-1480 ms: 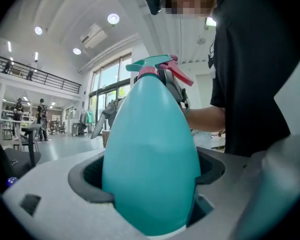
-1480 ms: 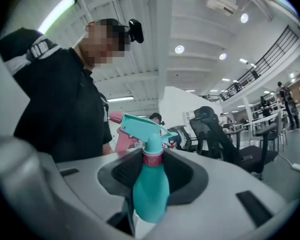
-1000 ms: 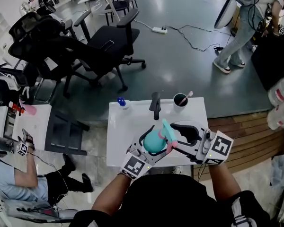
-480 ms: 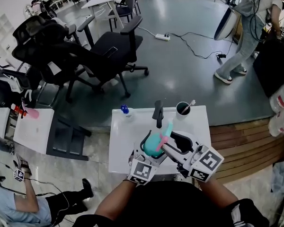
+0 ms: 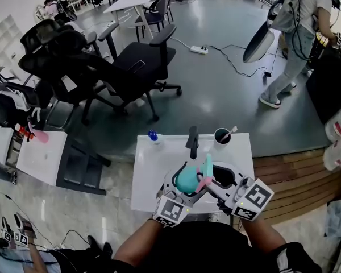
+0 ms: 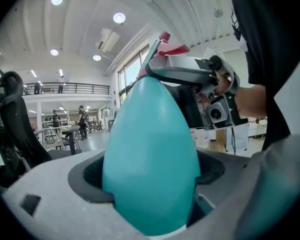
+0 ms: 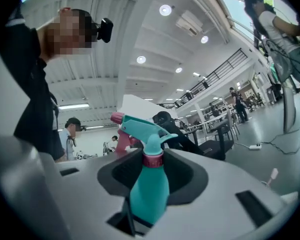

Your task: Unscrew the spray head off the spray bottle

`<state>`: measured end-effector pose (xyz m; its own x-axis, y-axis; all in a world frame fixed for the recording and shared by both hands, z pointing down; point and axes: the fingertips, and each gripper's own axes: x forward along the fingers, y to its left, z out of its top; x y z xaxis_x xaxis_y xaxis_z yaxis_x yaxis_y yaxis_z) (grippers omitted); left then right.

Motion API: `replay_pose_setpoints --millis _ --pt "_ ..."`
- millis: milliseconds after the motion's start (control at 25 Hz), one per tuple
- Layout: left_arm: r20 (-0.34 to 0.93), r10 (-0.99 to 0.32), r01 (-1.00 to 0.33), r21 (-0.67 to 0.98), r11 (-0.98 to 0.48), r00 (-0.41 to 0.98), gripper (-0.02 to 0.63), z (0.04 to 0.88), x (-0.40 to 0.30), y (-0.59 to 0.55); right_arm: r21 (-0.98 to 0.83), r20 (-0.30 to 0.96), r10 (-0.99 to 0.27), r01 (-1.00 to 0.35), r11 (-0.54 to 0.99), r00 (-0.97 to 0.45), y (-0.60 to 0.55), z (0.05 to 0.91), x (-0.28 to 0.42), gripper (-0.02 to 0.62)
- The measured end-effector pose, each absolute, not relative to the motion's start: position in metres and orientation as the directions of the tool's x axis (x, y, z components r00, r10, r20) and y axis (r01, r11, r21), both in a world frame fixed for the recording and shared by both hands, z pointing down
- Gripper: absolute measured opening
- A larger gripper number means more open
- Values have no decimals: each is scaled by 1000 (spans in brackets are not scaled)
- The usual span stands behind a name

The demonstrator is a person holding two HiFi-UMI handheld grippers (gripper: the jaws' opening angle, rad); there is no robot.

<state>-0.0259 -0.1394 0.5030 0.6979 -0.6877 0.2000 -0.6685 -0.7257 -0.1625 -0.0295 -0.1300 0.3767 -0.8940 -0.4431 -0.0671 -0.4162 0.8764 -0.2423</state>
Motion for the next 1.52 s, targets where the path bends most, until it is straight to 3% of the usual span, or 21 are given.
replay_pose_setpoints --millis 200,440,680,840,1200,1520 --pt "126 -582 -557 -185 -810 804 469 474 -12 -125 -94 -85 -220 -212 973 -972 -107 363 -28 136" --pt "56 -419 -404 -176 -898 906 469 448 8 -93 -35 -46 60 61 998 -997 -68 350 -20 137" --pt "38 -315 -308 -138 -941 948 469 442 18 -75 -8 -23 170 170 985 -985 -55 346 -12 137" --pt "33 -315 -310 -100 -945 949 469 442 19 -74 -23 -45 173 174 985 -984 -56 344 -13 138" --pt "108 -488 -478 -107 -872 866 469 469 -1 -103 -84 -91 -106 -98 992 -990 -87 355 -23 140" --pt "127 -504 -488 -134 -862 854 469 480 -5 -105 -68 -155 -134 -125 990 -979 -95 355 -17 138"
